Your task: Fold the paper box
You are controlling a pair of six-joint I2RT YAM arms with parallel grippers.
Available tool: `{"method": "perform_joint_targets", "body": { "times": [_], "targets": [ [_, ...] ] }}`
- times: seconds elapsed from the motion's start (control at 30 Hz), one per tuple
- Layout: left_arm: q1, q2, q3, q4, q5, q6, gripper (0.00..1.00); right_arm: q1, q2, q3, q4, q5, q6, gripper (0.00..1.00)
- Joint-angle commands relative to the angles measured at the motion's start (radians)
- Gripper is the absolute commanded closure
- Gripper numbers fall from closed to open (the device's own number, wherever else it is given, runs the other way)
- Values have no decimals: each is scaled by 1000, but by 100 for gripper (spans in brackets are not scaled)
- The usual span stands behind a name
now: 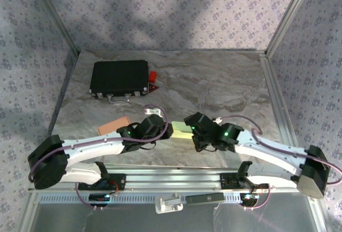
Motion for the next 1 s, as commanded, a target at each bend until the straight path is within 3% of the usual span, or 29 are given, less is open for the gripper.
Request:
{"method": "perform_joint_targets", "body": {
  "times": [0.0, 0.17, 0.37, 0.6, 0.73, 0.97],
  "targets": [
    [-13, -15, 21, -25, -20, 3, 86, 1, 28, 12, 38, 39, 211, 7],
    [-20, -15, 26, -25, -22, 7, 85, -19, 42, 37, 40, 89, 226, 6],
    [-25, -7, 32, -17, -22, 10, 86, -69, 112, 11, 117, 10, 258, 8],
    [-31, -11, 38, -20, -21, 18, 84, -92, 141, 8, 147, 23, 254, 13],
    [-31, -18, 50, -39, -7, 40, 70, -95, 176, -5, 188, -6, 255, 17],
    [-31, -98, 73, -101, -16, 83, 60, -102, 185, -25, 200, -11, 240, 33]
  ]
}}
